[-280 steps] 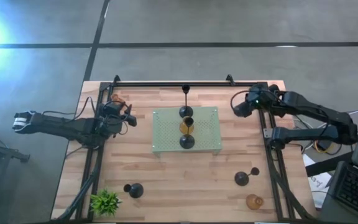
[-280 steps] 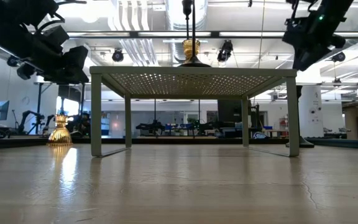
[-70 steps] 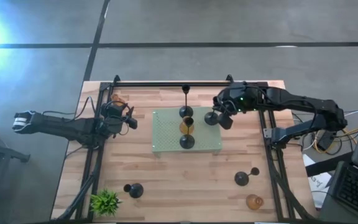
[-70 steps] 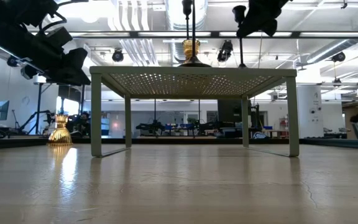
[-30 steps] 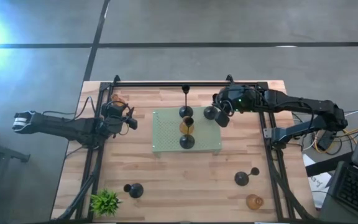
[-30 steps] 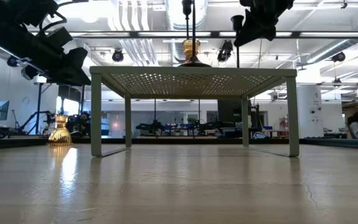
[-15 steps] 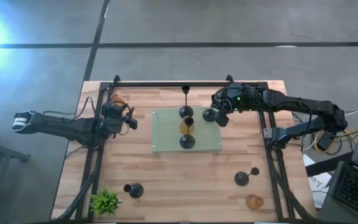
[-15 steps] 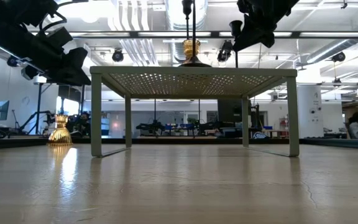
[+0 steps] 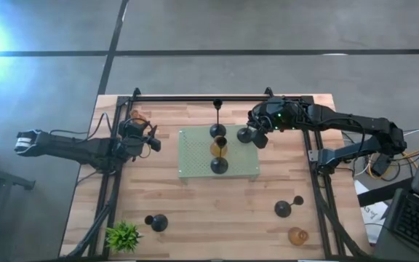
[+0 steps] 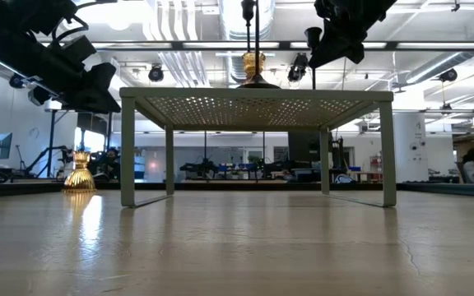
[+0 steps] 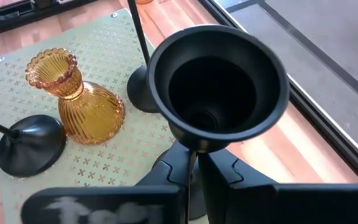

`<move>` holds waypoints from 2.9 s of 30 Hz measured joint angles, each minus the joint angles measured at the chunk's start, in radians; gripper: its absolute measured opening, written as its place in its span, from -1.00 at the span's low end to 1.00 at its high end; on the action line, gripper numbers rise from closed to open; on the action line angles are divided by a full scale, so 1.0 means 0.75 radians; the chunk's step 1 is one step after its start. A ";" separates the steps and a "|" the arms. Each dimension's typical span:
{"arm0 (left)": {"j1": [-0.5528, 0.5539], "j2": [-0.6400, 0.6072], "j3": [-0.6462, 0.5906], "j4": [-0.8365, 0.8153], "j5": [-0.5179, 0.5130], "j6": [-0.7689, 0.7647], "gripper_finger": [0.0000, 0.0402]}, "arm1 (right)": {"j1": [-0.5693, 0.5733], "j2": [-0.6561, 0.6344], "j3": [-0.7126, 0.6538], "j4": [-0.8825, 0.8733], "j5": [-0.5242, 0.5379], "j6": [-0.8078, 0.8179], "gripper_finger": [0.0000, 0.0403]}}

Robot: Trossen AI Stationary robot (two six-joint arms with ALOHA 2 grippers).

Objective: Pick & Place candle stick holders
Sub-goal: Put the black candle holder on the shelf, then put the bottom left candlestick on the shelf

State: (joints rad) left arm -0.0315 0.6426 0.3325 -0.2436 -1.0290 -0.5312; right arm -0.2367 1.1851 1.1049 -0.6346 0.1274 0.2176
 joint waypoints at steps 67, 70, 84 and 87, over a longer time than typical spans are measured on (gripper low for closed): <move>-1.252 -0.088 0.003 0.009 0.661 -0.154 -0.15 | 0.051 -0.522 -0.156 -0.299 -0.007 0.325 -0.47; -1.444 -0.064 -0.003 0.011 0.513 -0.183 -0.15 | 0.051 -0.516 -0.155 -0.240 -0.007 0.325 -0.48; -1.624 0.118 -0.171 0.576 0.412 -0.067 -0.15 | 0.051 -0.469 -0.155 -0.142 -0.006 0.325 -0.49; -1.621 0.168 -0.172 0.649 0.430 -0.027 -0.15 | 0.051 -0.468 -0.155 -0.141 -0.006 0.325 -0.51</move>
State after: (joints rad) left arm -1.2476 0.7682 0.2036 0.2433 -0.7064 -0.5512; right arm -0.1987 0.8337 0.9890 -0.7401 0.1226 0.4610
